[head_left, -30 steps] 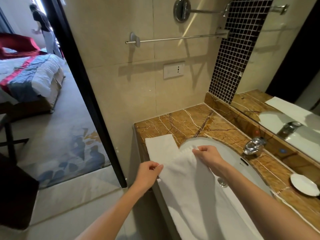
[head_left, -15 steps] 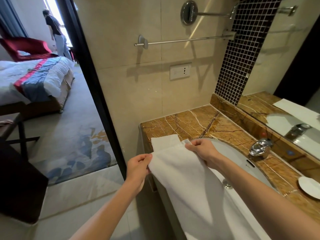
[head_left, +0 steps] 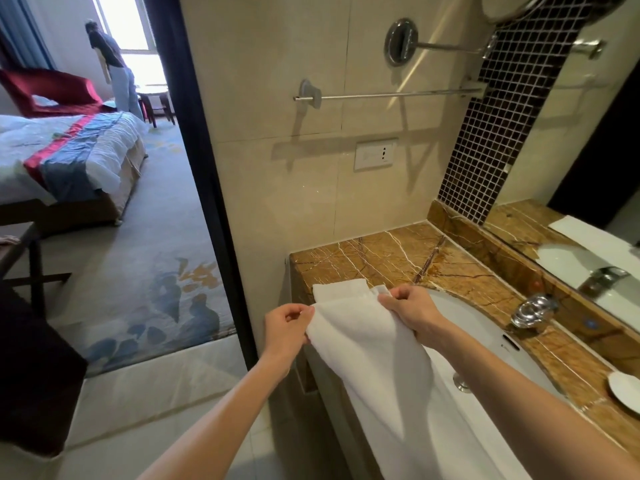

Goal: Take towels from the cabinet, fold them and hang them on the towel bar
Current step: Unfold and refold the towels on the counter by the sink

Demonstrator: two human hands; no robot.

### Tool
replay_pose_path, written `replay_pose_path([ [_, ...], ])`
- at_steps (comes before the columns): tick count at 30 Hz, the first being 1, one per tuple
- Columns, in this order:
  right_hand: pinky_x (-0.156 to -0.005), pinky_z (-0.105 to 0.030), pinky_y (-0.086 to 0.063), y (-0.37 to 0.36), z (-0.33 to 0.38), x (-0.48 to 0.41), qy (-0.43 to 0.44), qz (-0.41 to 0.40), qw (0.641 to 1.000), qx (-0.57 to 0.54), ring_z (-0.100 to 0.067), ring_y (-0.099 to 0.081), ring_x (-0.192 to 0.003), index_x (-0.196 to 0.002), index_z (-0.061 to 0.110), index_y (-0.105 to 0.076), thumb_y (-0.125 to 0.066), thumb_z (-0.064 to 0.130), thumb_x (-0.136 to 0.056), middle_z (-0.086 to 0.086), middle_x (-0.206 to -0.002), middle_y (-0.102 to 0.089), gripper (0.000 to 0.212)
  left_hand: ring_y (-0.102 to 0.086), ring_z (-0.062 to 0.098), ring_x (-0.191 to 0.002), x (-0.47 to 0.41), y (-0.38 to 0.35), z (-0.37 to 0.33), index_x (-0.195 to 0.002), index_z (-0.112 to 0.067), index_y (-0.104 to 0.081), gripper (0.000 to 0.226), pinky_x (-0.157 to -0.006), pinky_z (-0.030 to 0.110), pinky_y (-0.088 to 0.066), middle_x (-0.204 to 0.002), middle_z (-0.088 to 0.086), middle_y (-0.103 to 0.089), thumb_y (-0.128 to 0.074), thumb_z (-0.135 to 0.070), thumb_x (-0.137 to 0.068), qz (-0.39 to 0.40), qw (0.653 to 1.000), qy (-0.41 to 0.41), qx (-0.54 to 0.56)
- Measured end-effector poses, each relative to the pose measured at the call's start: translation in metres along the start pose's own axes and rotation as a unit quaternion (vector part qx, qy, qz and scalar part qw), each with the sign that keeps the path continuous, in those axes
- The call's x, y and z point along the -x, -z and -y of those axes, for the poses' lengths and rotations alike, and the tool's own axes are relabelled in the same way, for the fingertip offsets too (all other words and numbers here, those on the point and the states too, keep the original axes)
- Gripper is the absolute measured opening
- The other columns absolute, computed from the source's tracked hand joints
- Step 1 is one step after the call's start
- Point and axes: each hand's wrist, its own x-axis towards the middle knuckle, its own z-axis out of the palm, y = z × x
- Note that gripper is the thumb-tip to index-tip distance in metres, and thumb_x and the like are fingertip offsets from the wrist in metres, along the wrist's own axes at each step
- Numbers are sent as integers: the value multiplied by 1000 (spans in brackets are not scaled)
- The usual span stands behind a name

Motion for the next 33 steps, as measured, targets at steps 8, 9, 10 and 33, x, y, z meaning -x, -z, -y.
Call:
replay_pose_path([
  [8, -49, -25, -45, 8, -15, -68, -31, 26, 999, -2, -16, -55, -52, -66, 12, -58, -68, 17, -89, -6, -64, -62, 26, -65, 17, -82, -51, -36, 16, -80, -21, -67, 10, -63, 25, -57, -86, 2, -67, -65, -15, -88, -9, 999, 36, -21],
  [9, -51, -26, -43, 8, -18, -79, -38, 33, 999, -2, -18, -53, -54, -67, 12, -58, -69, 17, -89, -9, -65, -61, 25, -65, 17, -83, -59, -41, 18, -81, -21, -67, 9, -64, 25, -57, -87, 2, -67, -66, -15, -88, -10, 999, 42, -29],
  [10, -51, -27, -40, 8, -21, -91, -45, 40, 998, -2, -20, -51, -55, -68, 12, -57, -69, 18, -89, -11, -66, -59, 25, -65, 17, -83, -67, -45, 21, -82, -20, -67, 8, -64, 26, -57, -87, 2, -67, -66, -15, -88, -14, 998, 46, -38],
  [33, -58, -30, -40, -39, -97, -258, -75, 27, 996, -38, -20, -48, -64, -75, 9, -59, -66, 12, -89, -11, -71, -54, 16, -61, 12, -75, -225, -105, 104, -86, -12, -68, 2, -65, 21, -44, -78, -3, -66, -66, -13, -86, -46, 984, 80, -151],
])
